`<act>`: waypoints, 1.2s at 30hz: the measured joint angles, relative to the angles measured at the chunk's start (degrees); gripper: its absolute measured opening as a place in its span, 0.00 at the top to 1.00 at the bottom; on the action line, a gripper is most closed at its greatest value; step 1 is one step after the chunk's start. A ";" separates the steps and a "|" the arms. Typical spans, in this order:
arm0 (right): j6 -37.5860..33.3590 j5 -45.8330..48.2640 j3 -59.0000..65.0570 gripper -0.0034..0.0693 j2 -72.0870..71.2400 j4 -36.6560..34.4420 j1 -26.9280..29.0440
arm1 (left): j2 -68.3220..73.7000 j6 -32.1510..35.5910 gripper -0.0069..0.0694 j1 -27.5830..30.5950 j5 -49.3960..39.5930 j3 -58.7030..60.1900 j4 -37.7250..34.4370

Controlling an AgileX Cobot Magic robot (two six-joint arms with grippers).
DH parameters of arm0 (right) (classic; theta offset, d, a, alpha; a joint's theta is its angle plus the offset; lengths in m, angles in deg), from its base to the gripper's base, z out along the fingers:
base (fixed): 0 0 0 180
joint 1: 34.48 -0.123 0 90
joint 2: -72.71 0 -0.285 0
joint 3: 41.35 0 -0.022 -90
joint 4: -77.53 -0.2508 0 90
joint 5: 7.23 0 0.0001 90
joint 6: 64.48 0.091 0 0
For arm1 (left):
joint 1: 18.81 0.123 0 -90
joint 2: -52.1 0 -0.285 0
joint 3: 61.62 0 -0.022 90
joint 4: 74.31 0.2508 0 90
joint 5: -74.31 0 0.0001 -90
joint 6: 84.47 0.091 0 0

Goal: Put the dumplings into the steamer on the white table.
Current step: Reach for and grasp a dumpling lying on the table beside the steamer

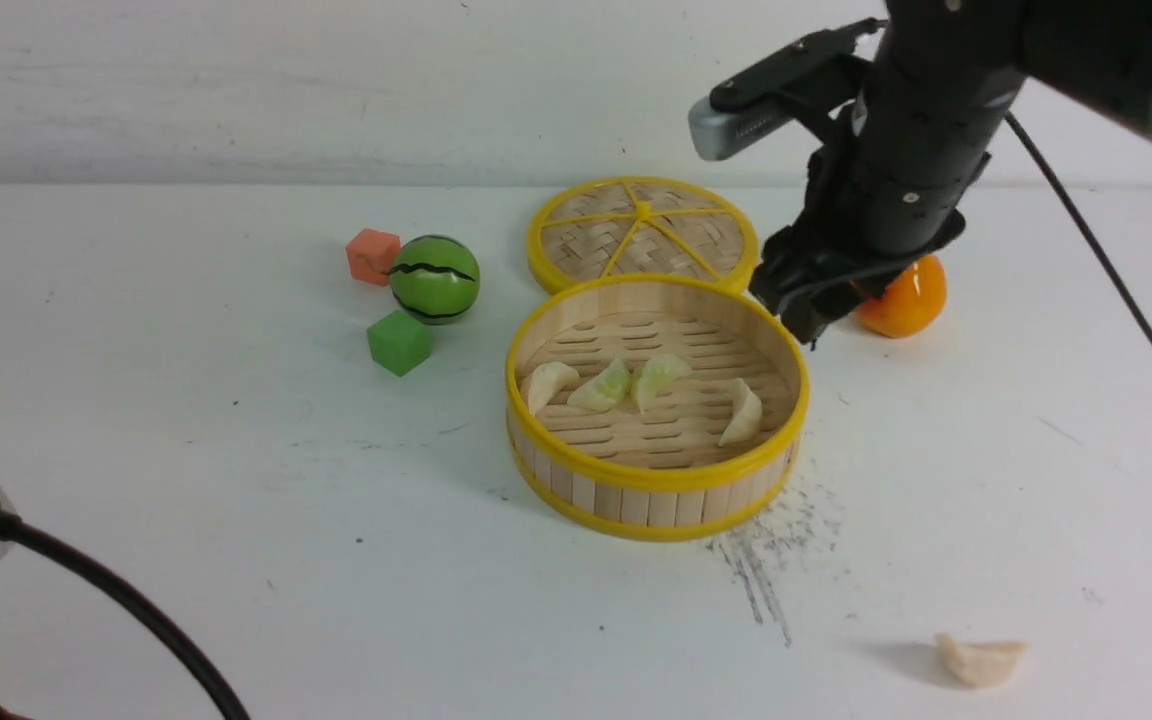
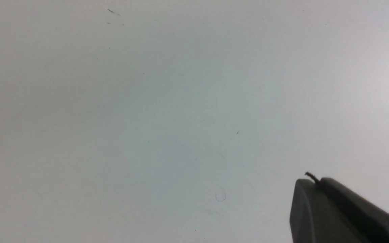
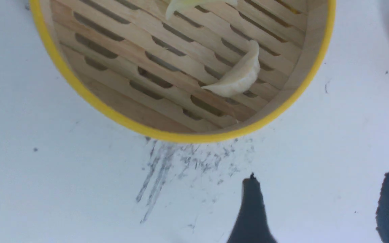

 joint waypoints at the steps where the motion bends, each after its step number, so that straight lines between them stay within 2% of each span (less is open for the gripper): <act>1: -0.71 0.00 2.22 0.31 -1.74 -1.05 0.00 | 0.00 0.00 0.92 0.00 0.00 0.00 0.00; 4: -3.25 0.00 10.42 0.31 -6.72 -3.79 0.00 | 0.00 0.05 0.91 0.00 -0.33 0.05 -0.28; 10: -6.05 -1.56 31.19 0.31 -15.58 -3.79 0.00 | 0.00 0.11 0.91 0.00 -1.01 0.05 -0.52; 18: -6.60 -23.37 52.52 0.31 -18.49 0.57 0.00 | 0.00 0.11 0.90 0.00 -0.83 0.05 -1.09; 21: -6.40 -30.27 55.97 0.31 -17.68 2.80 0.00 | 0.00 0.11 0.90 0.00 -0.83 0.05 -1.43; 25: -3.78 -34.97 57.26 0.31 -15.76 6.68 0.00 | 0.00 0.11 0.90 0.00 -0.83 0.05 -1.60; 31: 6.69 -39.75 57.26 0.31 -9.83 16.42 0.65 | 0.00 0.11 0.89 0.00 -0.83 0.05 -1.60; 34: 10.52 -40.34 56.86 0.37 -8.63 18.16 2.09 | 0.00 0.11 0.89 0.00 -0.83 0.05 -1.60; 36: 11.86 -40.29 56.77 0.47 -8.29 18.22 2.81 | 0.00 0.16 0.89 0.00 -0.83 0.05 -1.60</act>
